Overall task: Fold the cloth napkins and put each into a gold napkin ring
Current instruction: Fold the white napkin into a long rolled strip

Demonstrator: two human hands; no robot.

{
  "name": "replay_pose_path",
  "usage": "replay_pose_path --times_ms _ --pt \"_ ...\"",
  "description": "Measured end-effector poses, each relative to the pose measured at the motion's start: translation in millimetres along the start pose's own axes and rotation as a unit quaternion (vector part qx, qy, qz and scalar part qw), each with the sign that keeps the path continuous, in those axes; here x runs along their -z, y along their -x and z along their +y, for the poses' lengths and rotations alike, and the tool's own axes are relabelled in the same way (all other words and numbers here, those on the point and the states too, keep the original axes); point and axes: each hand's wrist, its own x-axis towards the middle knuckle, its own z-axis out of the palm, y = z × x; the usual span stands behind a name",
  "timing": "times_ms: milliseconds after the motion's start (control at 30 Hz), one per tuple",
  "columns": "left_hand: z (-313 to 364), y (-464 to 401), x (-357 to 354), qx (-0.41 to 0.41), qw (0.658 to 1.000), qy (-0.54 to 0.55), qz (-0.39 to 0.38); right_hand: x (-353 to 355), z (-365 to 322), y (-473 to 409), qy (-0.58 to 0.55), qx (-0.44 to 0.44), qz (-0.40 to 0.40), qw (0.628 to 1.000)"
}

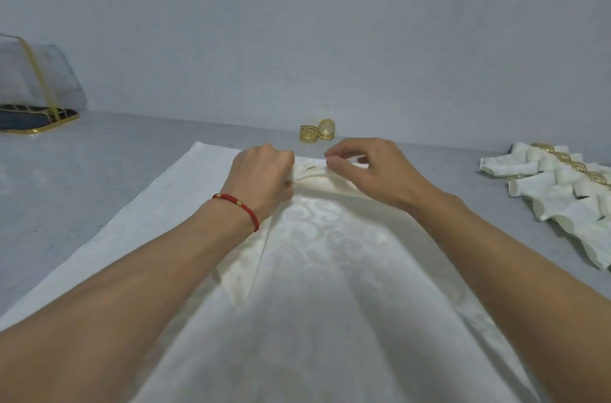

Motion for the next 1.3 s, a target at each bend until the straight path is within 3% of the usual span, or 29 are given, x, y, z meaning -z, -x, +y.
replay_pose_path --times_ms 133,233,433,533,667,733,867,967,1133,1300 --pt "-31.9 0.4 -20.4 0.075 0.996 -0.033 0.031 -27.5 30.1 -56.9 0.045 -0.071 0.064 0.994" --pt "-51.2 -3.8 -36.1 0.133 0.990 -0.038 0.032 -51.5 47.9 -114.5 0.102 -0.099 0.044 0.989" --pt "-55.7 -2.3 -44.4 0.147 0.986 -0.069 0.020 -93.6 65.0 -184.7 0.241 -0.157 -0.046 0.957" --pt "-56.0 -1.1 -44.8 0.150 0.986 -0.066 0.025 -103.5 62.7 -191.8 0.260 -0.202 -0.017 0.944" --pt "-59.3 -1.9 -44.3 0.149 0.987 -0.054 0.035 -77.8 53.6 -173.7 0.081 -0.195 0.041 0.977" --pt "-59.6 0.5 -43.2 0.149 0.987 -0.044 0.044 -47.1 43.4 -144.1 -0.026 -0.202 0.101 0.974" --pt "-54.7 4.2 -36.1 0.128 0.989 -0.015 0.070 10.8 30.0 -57.5 -0.262 -0.232 0.233 0.907" --pt "-45.0 8.9 -23.6 0.093 0.991 0.008 0.093 30.4 27.5 12.3 -0.406 -0.267 0.257 0.835" --pt "-24.3 15.3 -13.1 0.027 0.987 0.013 0.156 22.6 19.6 74.8 -0.478 -0.306 0.265 0.780" --pt "-16.4 18.6 -13.3 0.015 0.985 0.013 0.169 7.6 17.0 77.6 -0.493 -0.290 0.261 0.778"
